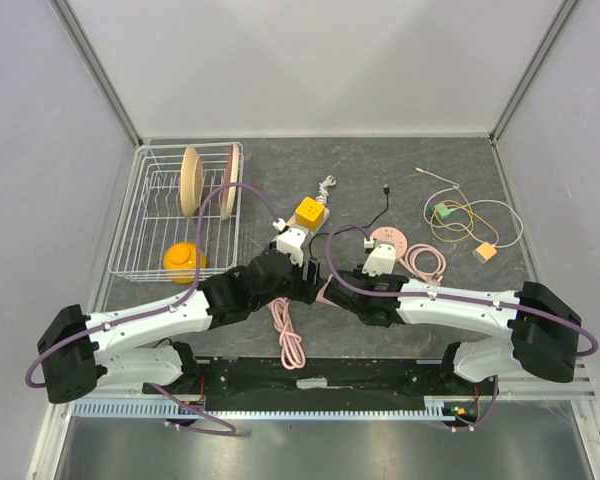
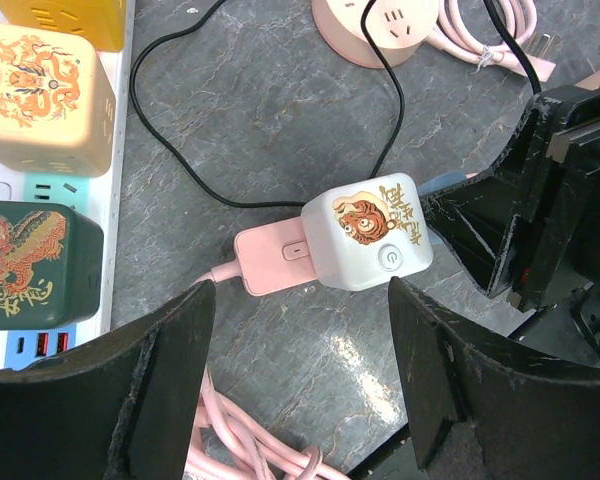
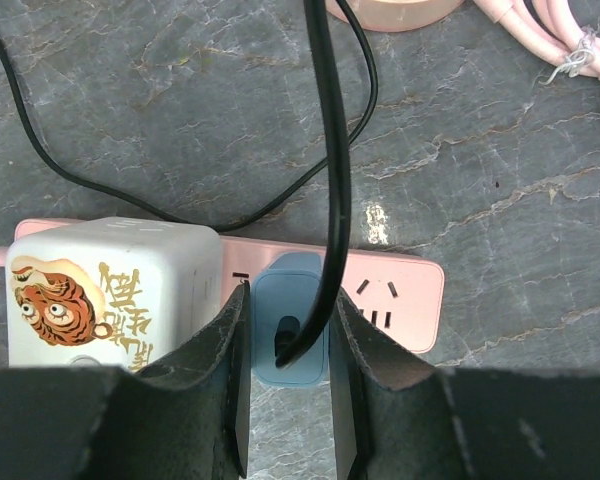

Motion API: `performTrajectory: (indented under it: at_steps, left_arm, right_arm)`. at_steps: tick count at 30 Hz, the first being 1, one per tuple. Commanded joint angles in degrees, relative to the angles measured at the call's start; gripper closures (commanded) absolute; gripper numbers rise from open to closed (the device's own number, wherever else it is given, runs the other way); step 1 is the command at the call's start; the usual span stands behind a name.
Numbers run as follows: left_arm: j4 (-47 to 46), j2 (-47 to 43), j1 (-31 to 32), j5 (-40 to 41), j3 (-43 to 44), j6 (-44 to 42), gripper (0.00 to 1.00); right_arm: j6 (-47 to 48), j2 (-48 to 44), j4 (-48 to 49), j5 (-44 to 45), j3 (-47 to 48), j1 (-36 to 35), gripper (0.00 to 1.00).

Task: Insert the plug
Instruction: Insert the plug into the socket.

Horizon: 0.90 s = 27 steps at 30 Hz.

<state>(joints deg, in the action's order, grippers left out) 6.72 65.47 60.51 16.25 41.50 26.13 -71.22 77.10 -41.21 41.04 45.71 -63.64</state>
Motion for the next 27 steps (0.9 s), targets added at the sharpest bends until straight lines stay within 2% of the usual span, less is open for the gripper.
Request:
performTrajectory:
  at_steps: [1, 11, 17, 21, 24, 26, 27]
  left_arm:
    - [-2.59, -2.54, 0.22, 3.17, -0.80, 1.82, 0.24]
    - [-3.03, -4.30, 0.13, 4.93, -2.21, 2.34, 0.24]
    - [-3.56, -4.91, 0.13, 6.25, -3.09, 3.13, 0.24]
    - [-4.26, -4.39, 0.13, 6.43, -3.79, 3.93, 0.24]
    - [-4.70, -3.69, 0.13, 6.51, -3.53, 4.11, 0.24]
    - [-4.61, -3.42, 0.22, 6.69, -2.48, 3.32, 0.23]
    - [-4.61, -3.42, 0.13, 6.95, -2.12, 2.97, 0.22]
  right_arm:
    - [-0.40, 3.23, -1.06, -4.12, 0.78, -0.35, 1.00]
    - [-2.17, 5.16, 1.04, -8.25, -4.13, -0.35, 1.00]
    - [-4.27, 5.34, 6.40, -12.47, -10.11, -0.35, 1.00]
    - [-4.19, 6.83, 7.90, -14.67, -11.00, -0.70, 1.00]
    - [-3.49, 6.05, 5.81, -13.00, -8.54, -1.49, 1.00]
    - [-2.61, 3.60, 3.96, -9.85, -5.13, -1.49, 0.92]
    - [-2.17, 2.45, 2.38, -8.70, -4.06, -1.58, 0.81]
